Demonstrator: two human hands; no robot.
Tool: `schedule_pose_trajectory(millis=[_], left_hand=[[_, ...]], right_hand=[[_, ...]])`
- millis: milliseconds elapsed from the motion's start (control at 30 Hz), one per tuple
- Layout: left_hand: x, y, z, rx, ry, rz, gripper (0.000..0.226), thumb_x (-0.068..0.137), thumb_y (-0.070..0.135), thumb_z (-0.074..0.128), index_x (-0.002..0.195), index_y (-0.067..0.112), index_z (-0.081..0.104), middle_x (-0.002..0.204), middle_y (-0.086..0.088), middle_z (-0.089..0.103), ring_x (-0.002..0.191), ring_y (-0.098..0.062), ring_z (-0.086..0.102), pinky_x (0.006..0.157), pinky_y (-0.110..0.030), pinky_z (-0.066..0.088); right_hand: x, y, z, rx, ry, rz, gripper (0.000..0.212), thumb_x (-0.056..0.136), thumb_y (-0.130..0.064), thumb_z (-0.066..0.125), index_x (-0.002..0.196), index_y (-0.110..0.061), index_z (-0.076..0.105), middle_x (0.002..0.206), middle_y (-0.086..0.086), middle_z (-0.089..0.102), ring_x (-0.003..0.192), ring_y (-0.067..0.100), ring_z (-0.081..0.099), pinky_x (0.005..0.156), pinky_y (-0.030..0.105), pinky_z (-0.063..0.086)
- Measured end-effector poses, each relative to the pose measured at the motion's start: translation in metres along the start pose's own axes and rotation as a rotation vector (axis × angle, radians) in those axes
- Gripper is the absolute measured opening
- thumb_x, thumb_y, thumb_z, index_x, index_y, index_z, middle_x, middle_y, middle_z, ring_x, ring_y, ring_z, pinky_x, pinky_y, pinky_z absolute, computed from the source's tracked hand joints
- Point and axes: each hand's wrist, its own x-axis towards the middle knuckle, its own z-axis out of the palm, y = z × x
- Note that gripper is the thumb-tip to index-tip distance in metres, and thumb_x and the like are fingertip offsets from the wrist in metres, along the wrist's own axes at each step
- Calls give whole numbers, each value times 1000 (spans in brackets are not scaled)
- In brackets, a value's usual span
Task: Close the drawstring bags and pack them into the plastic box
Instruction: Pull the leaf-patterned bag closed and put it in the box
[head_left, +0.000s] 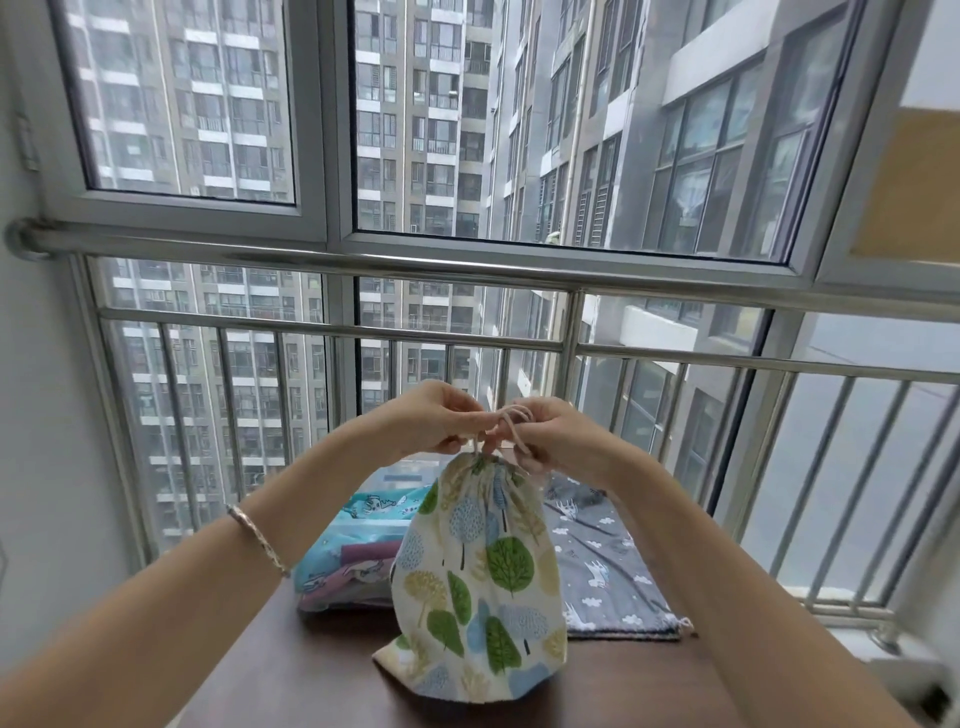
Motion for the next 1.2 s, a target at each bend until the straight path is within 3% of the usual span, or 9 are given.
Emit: schedule_pose_trajectory(millis=[100,167,267,400,533,633,867,1100,1200], left_hand=[[-2,1,4,22,64,93,22,79,29,71,86,8,71,68,1,64,59,-8,54,61,-19,49],[-6,3,3,51,90,180,16,77,26,72,81,11,71,69,0,66,58,-8,54,58,-19,47],[-11,2,-11,282,155,286,7,80,19,72,85,14,73,75,-4,69,58,-12,53,55,-21,48],[-16,-11,-35,604,32,197,20,83,25,70,100,16,74,75,0,71,60,-19,59,59,-24,55],[-27,-16,-52,190,-324,-25,27,88,32,57,80,15,77,76,-12,57,53,-11,42,52,-18,41],[-32,-24,-60,-103,-492,-76,28,85,34,59,76,11,72,64,-2,48,51,-8,40,51,-16,41],[-22,-51,-74,-1049,-342,234,16,95,19,51,86,7,58,118,-14,61,125,-27,52,103,-44,45],[-13,-9,-38,-868,-72,198,21,94,24,49,86,6,58,92,-10,69,89,-20,68,90,-41,55],[7,18,-29,-732,50,123,24,99,22,46,101,4,60,99,-11,71,92,-22,69,83,-35,58]], right_hand=[[6,1,-5,37,27,11,58,81,-35,71,133,-22,47,95,13,63,60,14,51,54,20,41],[9,2,-4,49,45,-22,53,90,-49,50,139,-28,47,105,11,66,79,12,61,71,23,48],[10,4,-7,283,175,-59,58,100,-52,26,113,-16,70,118,3,69,115,17,58,99,34,42],[5,14,-29,814,306,-108,54,101,-43,36,90,-1,68,100,16,71,102,28,67,108,46,41],[-1,16,-35,936,351,-77,53,101,-42,38,63,-9,55,61,6,54,59,19,60,82,41,57],[5,16,-32,871,362,21,55,102,-45,35,57,-14,40,54,-1,31,45,13,35,48,25,45],[7,20,-39,824,334,70,57,103,-40,35,52,-17,39,49,-2,27,44,13,32,68,27,44],[17,-15,-17,-384,36,415,39,97,-36,52,104,0,66,69,3,56,59,11,51,65,20,46],[21,-33,-5,-537,-111,486,25,96,-20,55,102,3,63,93,12,63,76,15,61,69,20,54]])
